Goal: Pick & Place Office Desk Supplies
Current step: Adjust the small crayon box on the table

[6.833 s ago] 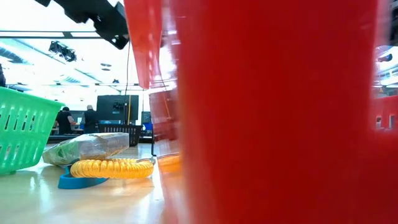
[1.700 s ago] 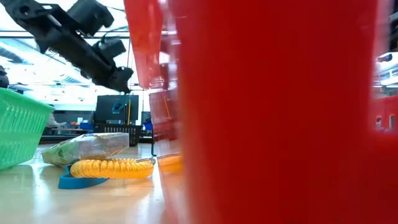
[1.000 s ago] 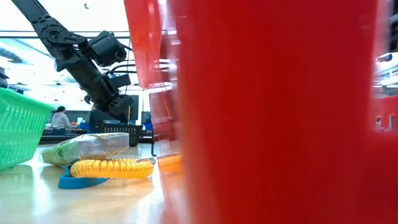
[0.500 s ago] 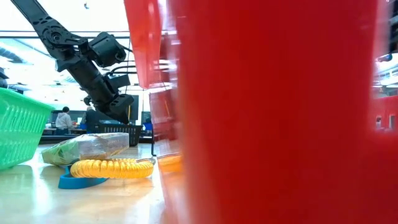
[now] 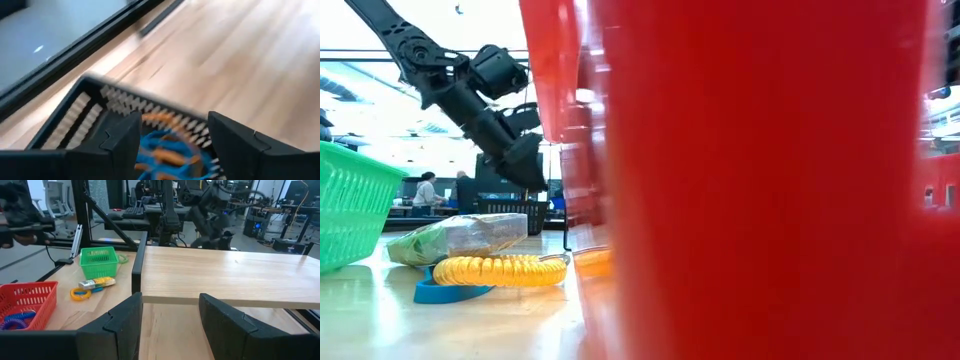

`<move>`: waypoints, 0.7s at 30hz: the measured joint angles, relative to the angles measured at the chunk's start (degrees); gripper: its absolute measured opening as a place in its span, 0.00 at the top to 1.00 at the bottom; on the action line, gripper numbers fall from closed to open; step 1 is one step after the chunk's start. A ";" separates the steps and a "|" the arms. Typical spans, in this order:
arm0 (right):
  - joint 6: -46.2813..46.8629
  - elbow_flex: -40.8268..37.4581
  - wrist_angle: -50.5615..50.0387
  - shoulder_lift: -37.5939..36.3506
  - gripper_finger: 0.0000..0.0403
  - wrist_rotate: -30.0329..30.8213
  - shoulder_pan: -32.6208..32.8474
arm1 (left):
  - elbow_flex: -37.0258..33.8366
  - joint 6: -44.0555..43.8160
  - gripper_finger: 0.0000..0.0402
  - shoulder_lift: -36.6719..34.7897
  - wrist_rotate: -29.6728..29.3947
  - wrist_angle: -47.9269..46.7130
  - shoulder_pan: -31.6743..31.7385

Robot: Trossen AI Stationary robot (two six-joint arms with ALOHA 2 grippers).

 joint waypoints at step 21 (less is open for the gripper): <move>0.97 0.00 -0.12 2.23 0.49 0.23 0.00 | 6.05 3.01 0.43 -0.02 19.13 0.27 -32.94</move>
